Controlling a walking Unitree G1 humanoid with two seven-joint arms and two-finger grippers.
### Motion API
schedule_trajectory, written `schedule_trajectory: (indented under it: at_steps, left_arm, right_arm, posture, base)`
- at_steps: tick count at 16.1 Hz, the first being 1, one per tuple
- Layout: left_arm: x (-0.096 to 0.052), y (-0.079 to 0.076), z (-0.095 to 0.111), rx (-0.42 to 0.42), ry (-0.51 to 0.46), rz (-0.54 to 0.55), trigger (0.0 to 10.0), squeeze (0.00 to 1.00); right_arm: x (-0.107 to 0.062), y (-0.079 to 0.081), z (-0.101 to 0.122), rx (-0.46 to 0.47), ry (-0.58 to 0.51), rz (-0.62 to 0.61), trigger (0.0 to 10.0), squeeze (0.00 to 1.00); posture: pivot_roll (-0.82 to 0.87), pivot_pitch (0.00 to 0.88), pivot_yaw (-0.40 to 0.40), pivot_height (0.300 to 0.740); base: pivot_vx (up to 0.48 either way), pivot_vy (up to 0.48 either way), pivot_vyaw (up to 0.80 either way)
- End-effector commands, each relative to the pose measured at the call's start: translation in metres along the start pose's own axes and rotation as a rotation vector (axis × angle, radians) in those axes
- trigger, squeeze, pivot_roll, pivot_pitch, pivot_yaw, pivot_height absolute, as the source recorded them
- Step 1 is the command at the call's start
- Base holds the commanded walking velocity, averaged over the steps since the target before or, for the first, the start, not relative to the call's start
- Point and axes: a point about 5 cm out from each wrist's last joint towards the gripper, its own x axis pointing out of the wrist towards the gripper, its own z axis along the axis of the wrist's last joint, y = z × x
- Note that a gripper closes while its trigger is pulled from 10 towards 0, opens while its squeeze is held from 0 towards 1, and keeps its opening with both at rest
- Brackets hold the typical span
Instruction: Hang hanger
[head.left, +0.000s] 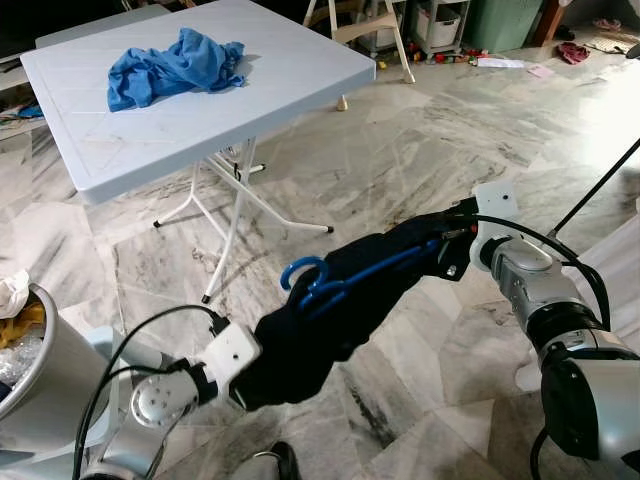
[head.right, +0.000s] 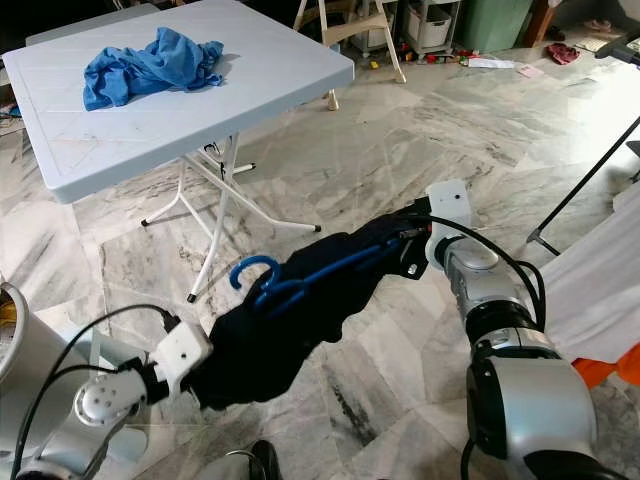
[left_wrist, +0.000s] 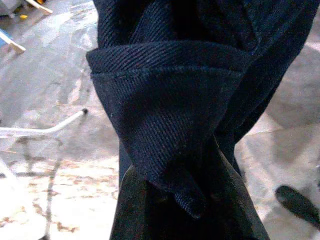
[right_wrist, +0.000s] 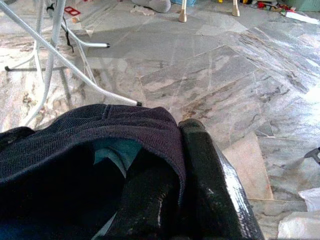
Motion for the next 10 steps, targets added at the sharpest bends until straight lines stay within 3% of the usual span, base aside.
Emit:
schedule_trajectory:
  at_steps: [1, 7, 10]
  left_arm:
    - [-0.011, 0.007, -0.014, 0.028, 0.081, 0.046, 0.0, 0.0]
    - [-0.008, 0.024, -0.012, 0.072, 0.075, 0.195, 0.0, 0.0]
    - [-0.008, 0.021, -0.024, 0.094, 0.16, 0.172, 0.0, 0.0]
  right_arm:
    - [-0.002, -0.012, 0.016, -0.029, -0.058, -0.036, 0.0, 0.0]
    - [-0.001, -0.005, 0.01, -0.014, -0.05, -0.016, 0.0, 0.0]
    - [0.0, -0.002, 0.011, -0.007, -0.056, -0.002, 0.0, 0.0]
  posture:
    - [-0.11, 0.119, 0.074, 0.74]
    - [-0.11, 0.121, 0.078, 0.74]
    - [-0.11, 0.118, 0.081, 0.74]
  base:
    - [0.0, 0.0, 0.0]
    - [0.0, 0.0, 0.0]
    - [0.0, 0.0, 0.0]
